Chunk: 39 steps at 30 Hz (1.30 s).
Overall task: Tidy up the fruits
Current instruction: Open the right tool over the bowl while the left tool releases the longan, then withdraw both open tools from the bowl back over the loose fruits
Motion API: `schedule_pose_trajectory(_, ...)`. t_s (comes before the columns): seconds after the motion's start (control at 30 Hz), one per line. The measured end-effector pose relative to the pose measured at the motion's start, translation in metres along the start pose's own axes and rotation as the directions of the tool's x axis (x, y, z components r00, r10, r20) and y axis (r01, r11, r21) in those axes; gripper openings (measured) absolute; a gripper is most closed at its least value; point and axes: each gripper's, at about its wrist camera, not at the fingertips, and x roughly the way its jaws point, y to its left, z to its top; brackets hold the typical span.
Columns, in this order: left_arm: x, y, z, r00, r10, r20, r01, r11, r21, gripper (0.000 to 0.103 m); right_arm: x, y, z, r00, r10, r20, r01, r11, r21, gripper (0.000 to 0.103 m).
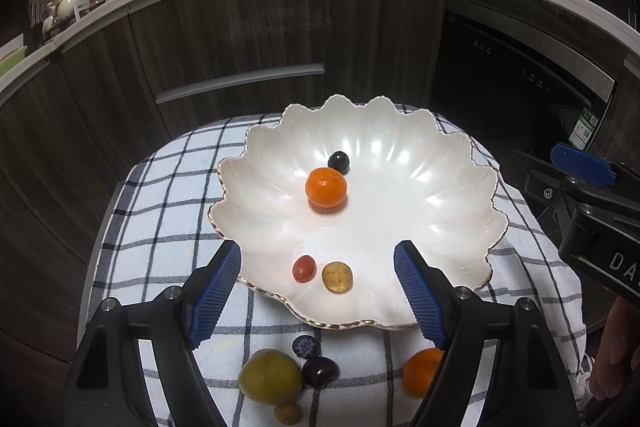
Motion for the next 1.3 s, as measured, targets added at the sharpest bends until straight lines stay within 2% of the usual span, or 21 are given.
schedule_pose_trajectory(0.57,-0.031,0.008,-0.006,0.999,0.006,0.046,-0.006,1.000,-0.009,0.081,-0.028,0.007,-0.002,0.999,-0.041,0.033,0.041,0.999,-0.005,0.071)
schedule_pose_trajectory(0.63,-0.033,0.010,-0.007,0.999,0.008,0.048,-0.008,1.000,-0.010,0.081,-0.031,0.008,-0.002,0.998,-0.049,0.038,0.049,0.999,-0.003,0.080)
schedule_pose_trajectory(0.67,-0.034,0.011,-0.009,0.999,0.008,0.050,-0.008,1.000,-0.010,0.081,-0.033,0.008,-0.003,0.997,-0.056,0.046,0.056,0.998,0.000,0.081)
schedule_pose_trajectory(1.3,-0.055,0.030,-0.036,0.997,0.030,0.066,-0.028,0.999,-0.028,0.081,-0.050,0.028,-0.026,0.997,-0.053,0.056,0.053,0.999,0.001,0.081)
